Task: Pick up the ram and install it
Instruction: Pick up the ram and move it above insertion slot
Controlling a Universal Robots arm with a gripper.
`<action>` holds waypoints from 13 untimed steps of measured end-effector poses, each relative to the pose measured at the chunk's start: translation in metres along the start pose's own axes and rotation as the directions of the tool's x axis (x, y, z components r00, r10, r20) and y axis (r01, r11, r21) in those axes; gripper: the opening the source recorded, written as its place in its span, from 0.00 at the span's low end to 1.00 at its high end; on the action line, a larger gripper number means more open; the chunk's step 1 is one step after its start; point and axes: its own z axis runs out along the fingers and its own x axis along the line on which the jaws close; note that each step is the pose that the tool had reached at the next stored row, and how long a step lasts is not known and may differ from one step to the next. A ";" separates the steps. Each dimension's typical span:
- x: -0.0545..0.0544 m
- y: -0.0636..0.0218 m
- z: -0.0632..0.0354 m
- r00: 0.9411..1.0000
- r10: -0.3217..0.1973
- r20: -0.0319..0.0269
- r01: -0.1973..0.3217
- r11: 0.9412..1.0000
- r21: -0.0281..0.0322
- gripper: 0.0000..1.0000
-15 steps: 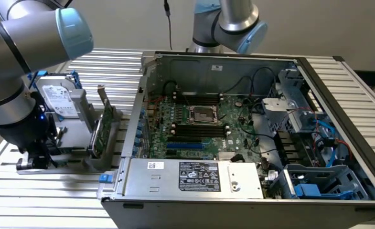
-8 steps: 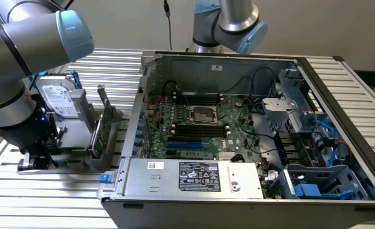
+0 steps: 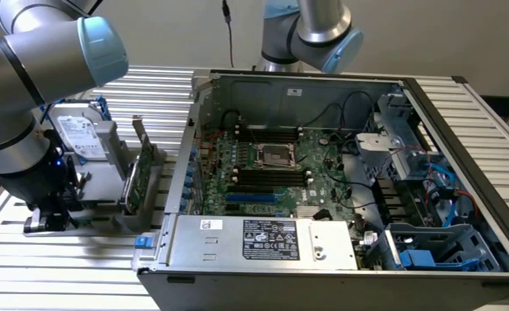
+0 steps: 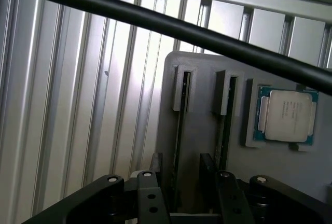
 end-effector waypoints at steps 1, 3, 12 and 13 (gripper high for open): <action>0.000 0.0000 0.0000 1.000 0.000 0.000 0.000 1.000 0.000 0.42; 0.000 0.0000 0.0001 1.000 0.000 0.000 0.000 1.000 0.000 0.42; 0.000 0.0001 0.0009 1.000 0.000 -0.001 0.000 1.000 0.002 0.42; 0.000 0.0000 0.0012 1.000 0.000 -0.001 0.000 1.000 0.002 0.42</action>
